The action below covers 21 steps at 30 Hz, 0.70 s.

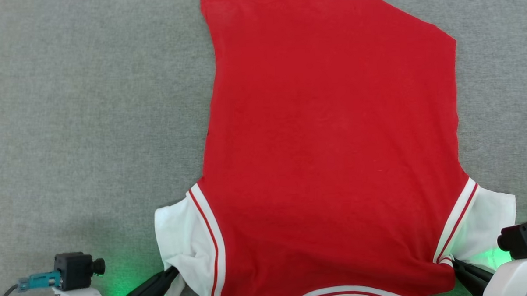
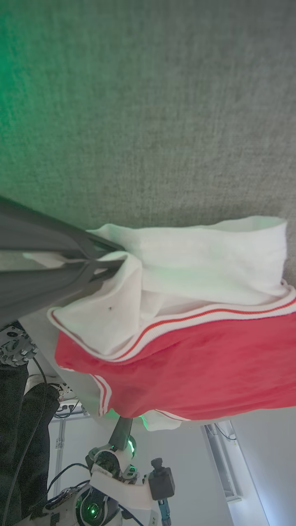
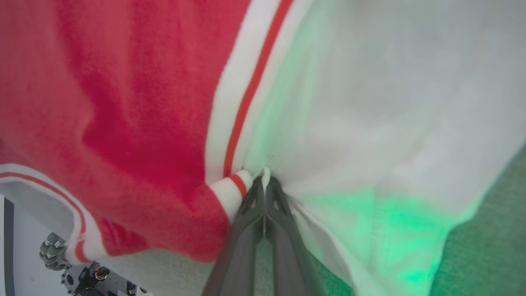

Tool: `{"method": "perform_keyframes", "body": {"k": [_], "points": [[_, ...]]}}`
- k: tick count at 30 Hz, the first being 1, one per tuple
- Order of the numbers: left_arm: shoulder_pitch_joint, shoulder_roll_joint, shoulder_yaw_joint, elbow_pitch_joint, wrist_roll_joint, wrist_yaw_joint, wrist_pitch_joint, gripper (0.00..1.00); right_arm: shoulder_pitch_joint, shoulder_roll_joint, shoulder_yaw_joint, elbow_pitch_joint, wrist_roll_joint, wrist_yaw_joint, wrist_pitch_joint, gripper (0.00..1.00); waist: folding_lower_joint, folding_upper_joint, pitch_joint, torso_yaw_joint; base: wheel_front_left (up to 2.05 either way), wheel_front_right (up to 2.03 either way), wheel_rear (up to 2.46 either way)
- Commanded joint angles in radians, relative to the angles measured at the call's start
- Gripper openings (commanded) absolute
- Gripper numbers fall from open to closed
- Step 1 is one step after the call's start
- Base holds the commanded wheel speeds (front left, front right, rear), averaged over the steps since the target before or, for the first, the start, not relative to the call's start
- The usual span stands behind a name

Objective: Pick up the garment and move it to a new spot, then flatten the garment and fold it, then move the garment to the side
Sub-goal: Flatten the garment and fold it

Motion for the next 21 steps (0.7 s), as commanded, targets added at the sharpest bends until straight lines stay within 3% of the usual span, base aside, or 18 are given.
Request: {"method": "perform_keyframes", "body": {"k": [1,2,3,8,15,21], "points": [[-0.009,-0.005,-0.008,0.006,-0.006,0.002,-0.003,0.00,-0.010,0.022,0.050,0.091,-0.026,-0.017,0.002,0.43,0.0000,0.0000,-0.005,-0.005,0.00,0.00,0.00],[-0.009,-0.003,-0.012,0.007,-0.008,0.002,-0.007,0.00,-0.010,0.021,0.049,0.083,-0.026,-0.017,-0.005,0.95,0.0000,0.0000,-0.008,-0.009,0.00,0.00,0.00],[-0.007,-0.001,-0.014,0.008,-0.011,0.002,-0.011,0.00,-0.010,0.019,0.051,0.065,-0.025,-0.017,-0.010,1.00,0.0000,0.0000,-0.013,-0.013,0.00,0.00,0.00],[0.017,0.011,-0.022,-0.002,-0.015,0.002,-0.027,0.00,0.007,-0.019,-0.026,-0.085,-0.016,-0.017,-0.012,1.00,0.0000,0.0000,-0.036,-0.030,0.00,0.00,0.00],[0.008,0.012,-0.030,-0.038,0.000,0.002,-0.037,0.00,-0.021,-0.036,-0.176,-0.332,0.048,-0.009,0.114,1.00,0.0000,0.0000,-0.038,-0.018,0.00,0.00,0.00],[-0.046,0.001,-0.052,-0.064,0.024,0.002,-0.039,0.00,-0.251,-0.074,-0.253,-0.338,0.063,-0.009,0.264,1.00,0.0000,0.0000,0.010,0.024,0.00,0.00,0.00]]}}
